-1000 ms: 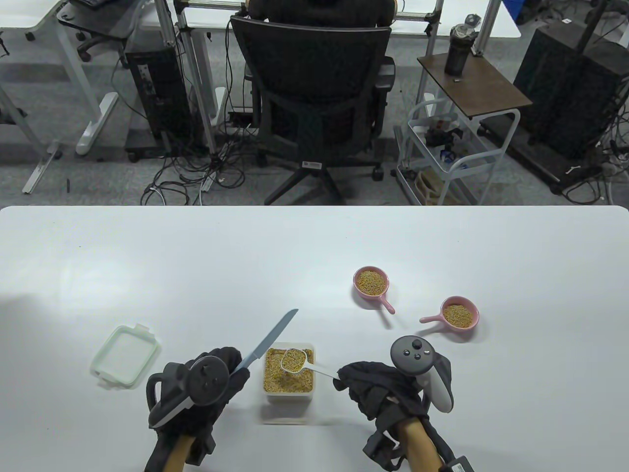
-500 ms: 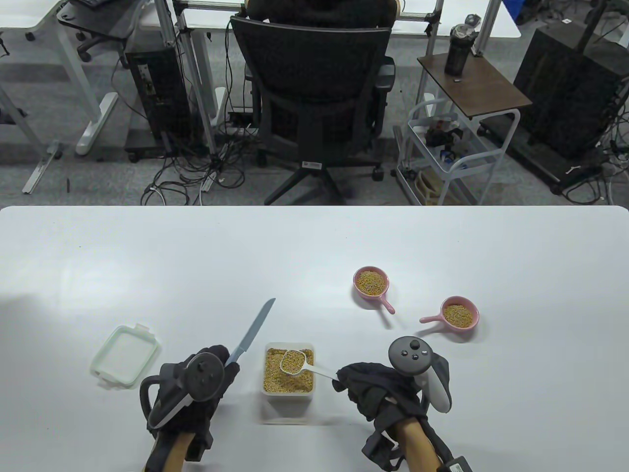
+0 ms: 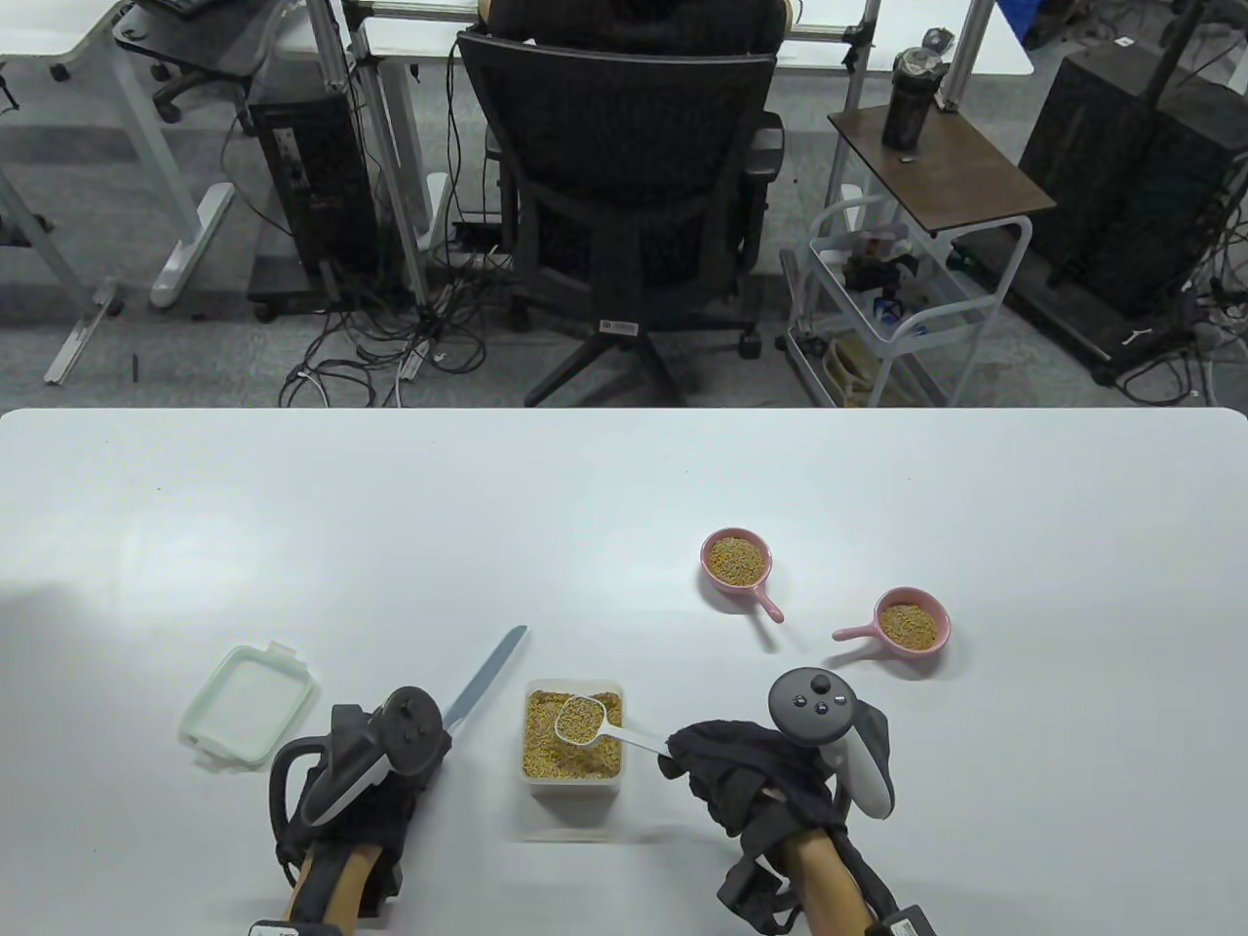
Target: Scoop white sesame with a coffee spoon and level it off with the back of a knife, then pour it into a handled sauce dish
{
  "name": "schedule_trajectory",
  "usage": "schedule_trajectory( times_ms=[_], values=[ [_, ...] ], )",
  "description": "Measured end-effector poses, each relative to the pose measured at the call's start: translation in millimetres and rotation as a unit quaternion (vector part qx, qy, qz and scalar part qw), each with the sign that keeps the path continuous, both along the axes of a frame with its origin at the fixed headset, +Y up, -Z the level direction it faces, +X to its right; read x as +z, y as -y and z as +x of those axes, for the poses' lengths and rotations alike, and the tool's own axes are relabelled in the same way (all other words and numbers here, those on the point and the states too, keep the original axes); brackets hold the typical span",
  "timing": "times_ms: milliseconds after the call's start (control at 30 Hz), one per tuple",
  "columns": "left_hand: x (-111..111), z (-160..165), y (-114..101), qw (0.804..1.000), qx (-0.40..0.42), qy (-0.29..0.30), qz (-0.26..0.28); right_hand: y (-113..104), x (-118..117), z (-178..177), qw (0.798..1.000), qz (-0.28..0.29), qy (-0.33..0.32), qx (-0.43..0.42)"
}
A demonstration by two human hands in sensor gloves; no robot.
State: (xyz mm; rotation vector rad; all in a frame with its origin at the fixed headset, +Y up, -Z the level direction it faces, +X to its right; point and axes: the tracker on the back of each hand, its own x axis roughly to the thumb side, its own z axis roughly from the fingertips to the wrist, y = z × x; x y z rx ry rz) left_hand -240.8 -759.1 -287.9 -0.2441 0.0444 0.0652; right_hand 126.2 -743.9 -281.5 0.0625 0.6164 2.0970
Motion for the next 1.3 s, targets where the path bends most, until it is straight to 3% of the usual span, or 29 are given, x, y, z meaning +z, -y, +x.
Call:
schedule_trajectory(
  times_ms=[433,800,1000,1300],
  values=[
    [-2,0,2,0.998,-0.049,-0.037,0.010,1,0,-2,1.000,0.000,-0.002,0.004],
    [0,5,3,0.996,-0.083,-0.030,0.022,1,1,-2,1.000,-0.001,-0.002,0.004],
    [8,14,-12,0.992,-0.101,-0.018,0.074,1,1,-2,1.000,0.000,0.000,0.002],
    [22,16,-30,0.981,-0.057,-0.010,0.183,0,1,-1,1.000,0.001,0.000,0.000]
  ],
)
